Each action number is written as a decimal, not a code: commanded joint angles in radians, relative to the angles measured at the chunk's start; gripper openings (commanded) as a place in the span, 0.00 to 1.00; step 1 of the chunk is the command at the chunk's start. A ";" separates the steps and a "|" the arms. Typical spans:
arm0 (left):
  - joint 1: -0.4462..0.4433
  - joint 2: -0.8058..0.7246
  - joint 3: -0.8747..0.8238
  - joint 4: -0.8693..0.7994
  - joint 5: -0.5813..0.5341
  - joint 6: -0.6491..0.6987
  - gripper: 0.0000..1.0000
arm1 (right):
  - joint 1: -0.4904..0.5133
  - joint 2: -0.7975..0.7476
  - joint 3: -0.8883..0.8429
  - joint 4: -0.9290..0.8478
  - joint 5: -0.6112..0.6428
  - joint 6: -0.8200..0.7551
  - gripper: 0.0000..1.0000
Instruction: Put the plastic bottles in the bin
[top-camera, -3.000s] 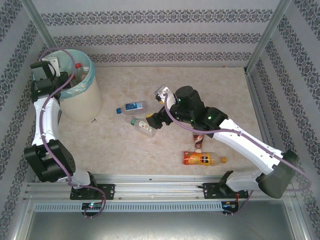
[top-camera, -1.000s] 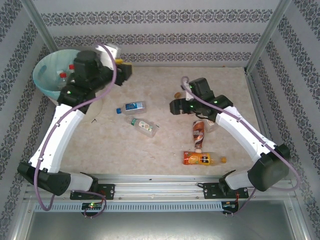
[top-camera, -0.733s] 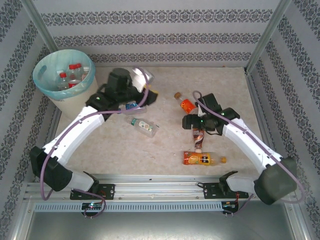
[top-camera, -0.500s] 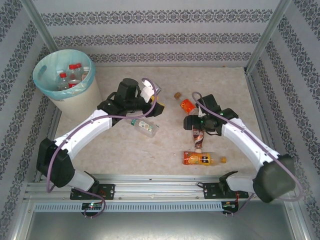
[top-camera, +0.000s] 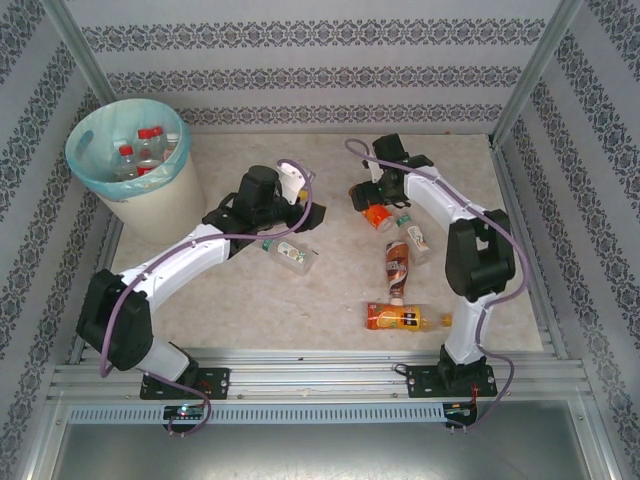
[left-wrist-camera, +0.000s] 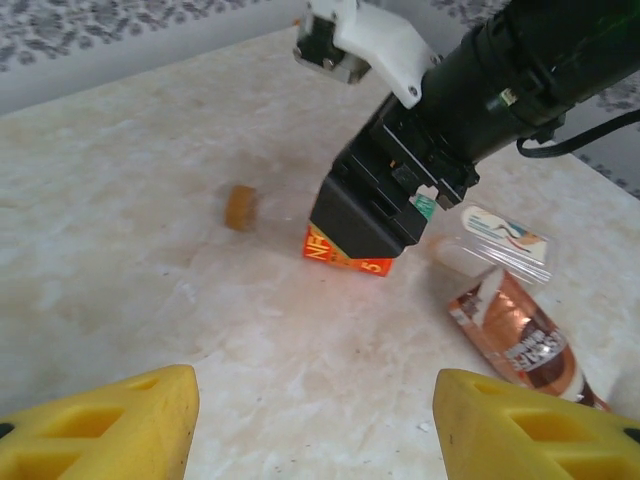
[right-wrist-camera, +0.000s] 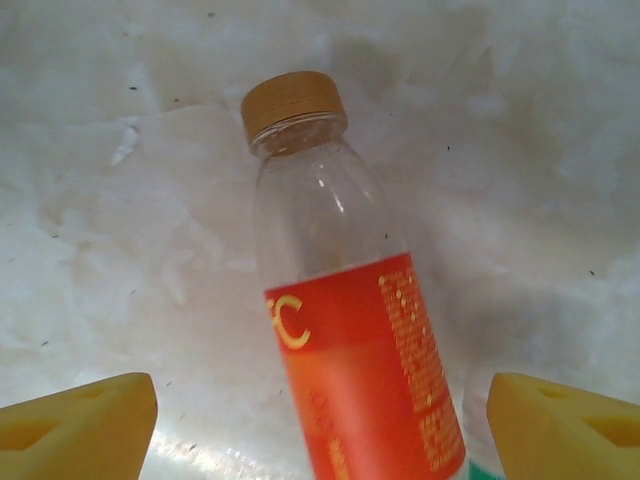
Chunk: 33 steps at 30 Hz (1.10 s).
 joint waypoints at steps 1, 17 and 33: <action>0.025 -0.064 -0.012 -0.020 -0.108 -0.041 0.64 | -0.008 0.056 0.057 -0.060 0.012 -0.043 0.86; 0.078 -0.098 -0.025 -0.035 -0.105 -0.085 0.67 | 0.001 0.188 0.115 -0.119 -0.001 -0.052 0.76; 0.109 -0.093 0.163 -0.114 -0.040 -0.213 0.74 | 0.079 -0.182 -0.032 -0.030 -0.142 -0.010 0.53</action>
